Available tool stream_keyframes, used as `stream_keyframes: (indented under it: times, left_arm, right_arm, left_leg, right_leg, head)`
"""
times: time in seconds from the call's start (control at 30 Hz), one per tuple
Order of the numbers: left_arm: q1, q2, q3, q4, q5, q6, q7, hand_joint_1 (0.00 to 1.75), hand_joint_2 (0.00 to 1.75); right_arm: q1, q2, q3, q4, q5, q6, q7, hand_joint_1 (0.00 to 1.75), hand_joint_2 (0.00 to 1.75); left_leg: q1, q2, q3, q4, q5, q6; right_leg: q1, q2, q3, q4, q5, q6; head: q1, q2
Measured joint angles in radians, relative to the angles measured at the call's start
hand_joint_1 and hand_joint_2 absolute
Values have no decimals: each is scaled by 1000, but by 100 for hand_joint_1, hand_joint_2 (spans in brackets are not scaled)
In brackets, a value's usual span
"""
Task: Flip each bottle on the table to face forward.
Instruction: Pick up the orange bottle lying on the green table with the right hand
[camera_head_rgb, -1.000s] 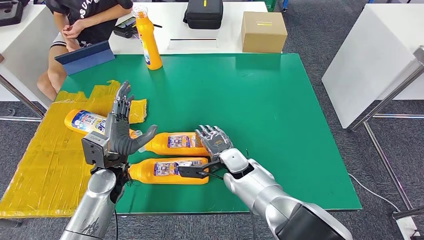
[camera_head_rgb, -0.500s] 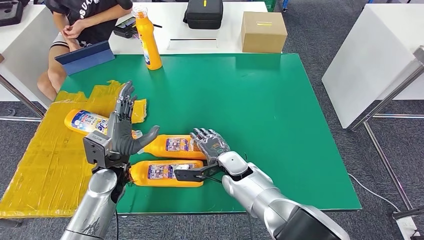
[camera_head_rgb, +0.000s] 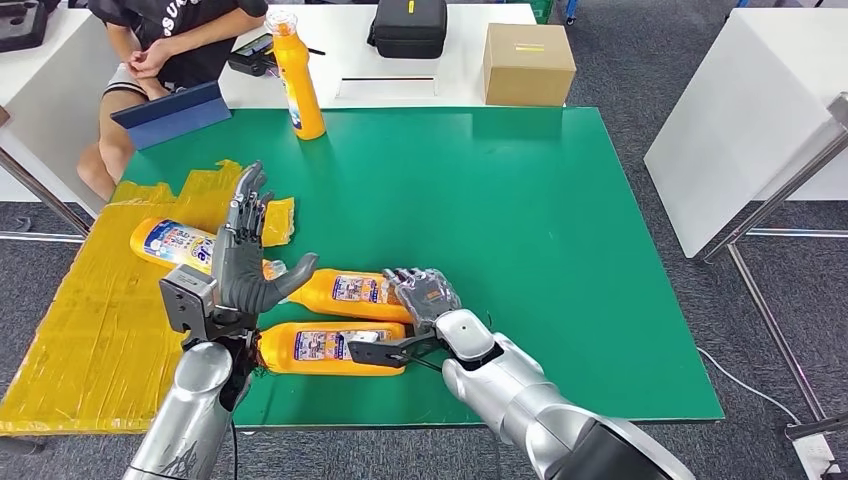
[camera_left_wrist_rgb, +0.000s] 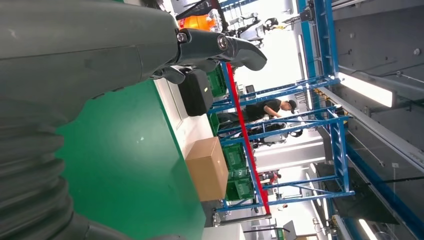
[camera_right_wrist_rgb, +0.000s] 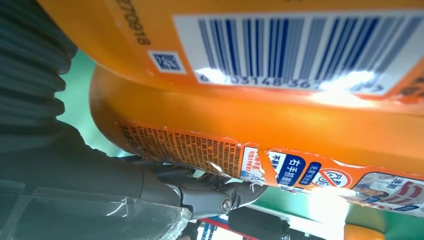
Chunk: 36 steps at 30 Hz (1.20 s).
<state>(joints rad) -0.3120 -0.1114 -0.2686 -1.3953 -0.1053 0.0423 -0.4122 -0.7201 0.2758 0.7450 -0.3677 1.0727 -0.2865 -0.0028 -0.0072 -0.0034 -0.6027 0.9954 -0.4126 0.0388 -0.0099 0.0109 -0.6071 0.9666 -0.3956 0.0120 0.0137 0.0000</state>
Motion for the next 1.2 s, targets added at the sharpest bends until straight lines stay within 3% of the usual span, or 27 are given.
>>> stream_keyframes:
  times: [0.23,0.43,0.6,0.77,1.0,1.2]
  left_arm:
    - [1,0,0,-2,-4,0,4,0,175]
    - [9,0,1,-8,-7,0,9,0,175]
    - [17,0,4,-10,-8,5,9,0,175]
    - [20,0,8,-10,-12,22,10,0,175]
    - [29,-3,11,-11,-23,62,10,0,175]
    - [32,-5,11,-11,-29,77,9,0,175]
  right_arm:
    - [9,2,0,0,62,-44,42,174,175]
    - [25,5,-2,-4,79,-168,46,175,175]
    - [54,4,-43,-58,0,-301,-23,175,175]
    - [83,-2,-112,-166,-111,-362,-104,175,175]
    - [153,-12,-258,-385,-197,-398,-221,175,175]
    - [190,-11,-335,-461,-188,-398,-241,175,175]
  left_leg:
    - [0,0,0,0,0,0]
    - [0,0,0,0,0,0]
    - [1,0,-1,0,0,0]
    - [0,0,-2,0,0,0]
    - [0,0,-2,0,0,0]
    - [0,-1,-2,0,0,0]
  right_leg:
    - [0,0,0,0,0,0]
    - [0,0,0,0,0,0]
    - [0,0,0,0,0,0]
    - [0,0,-1,0,0,0]
    - [0,0,-1,0,0,0]
    - [0,0,-1,0,0,0]
  head:
    - [0,0]
    - [0,0]
    - [0,0]
    - [0,0]
    - [0,0]
    - [0,0]
